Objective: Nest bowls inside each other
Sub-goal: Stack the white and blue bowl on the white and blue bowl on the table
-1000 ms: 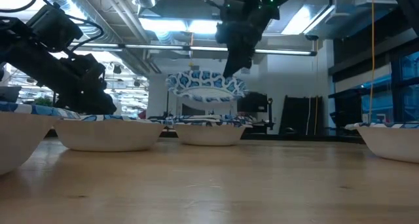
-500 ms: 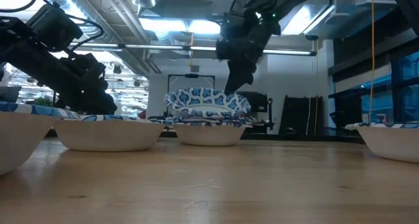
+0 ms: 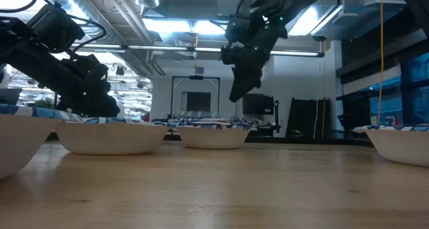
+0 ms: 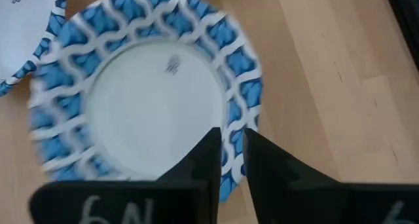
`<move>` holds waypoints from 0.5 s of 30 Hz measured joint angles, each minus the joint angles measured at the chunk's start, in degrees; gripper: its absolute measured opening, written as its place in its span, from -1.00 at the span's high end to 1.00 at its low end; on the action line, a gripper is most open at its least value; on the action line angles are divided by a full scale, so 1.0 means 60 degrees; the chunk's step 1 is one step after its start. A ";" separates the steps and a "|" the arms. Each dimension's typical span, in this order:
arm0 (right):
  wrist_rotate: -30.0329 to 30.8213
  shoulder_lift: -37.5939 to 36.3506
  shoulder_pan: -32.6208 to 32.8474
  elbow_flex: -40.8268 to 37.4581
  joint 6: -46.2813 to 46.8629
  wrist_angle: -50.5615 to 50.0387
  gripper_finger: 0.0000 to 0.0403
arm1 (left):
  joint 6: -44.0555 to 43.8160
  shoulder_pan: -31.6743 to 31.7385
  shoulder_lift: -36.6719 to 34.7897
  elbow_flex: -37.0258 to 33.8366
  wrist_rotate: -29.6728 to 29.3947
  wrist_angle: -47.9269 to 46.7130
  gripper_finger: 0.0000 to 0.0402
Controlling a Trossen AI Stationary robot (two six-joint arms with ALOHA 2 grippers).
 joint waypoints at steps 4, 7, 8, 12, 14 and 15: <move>-0.0004 0.0000 0.0003 0.0000 0.0006 -0.0006 0.55 | 0.0000 -0.0002 0.0000 0.0000 -0.0001 -0.0002 0.19; 0.0004 0.0000 0.0000 0.0000 0.0002 -0.0035 0.45 | 0.0021 -0.0001 -0.0001 0.0001 -0.0001 0.0000 0.19; -0.0002 -0.0004 0.0000 0.0004 -0.0002 -0.0094 0.43 | 0.0024 0.0000 -0.0002 0.0003 -0.0001 0.0000 0.19; -0.0424 -0.0164 0.0080 0.0007 -0.0404 -0.0972 0.38 | 0.0029 0.0000 0.0000 0.0003 -0.0004 -0.0004 0.19; -0.0550 -0.0264 0.0203 0.0014 -0.0250 -0.1421 0.37 | 0.0029 0.0000 0.0000 0.0002 -0.0007 -0.0004 0.19; -0.0592 -0.0298 0.0238 0.0018 -0.0201 -0.1642 0.37 | 0.0029 -0.0001 0.0000 0.0003 -0.0008 -0.0004 0.19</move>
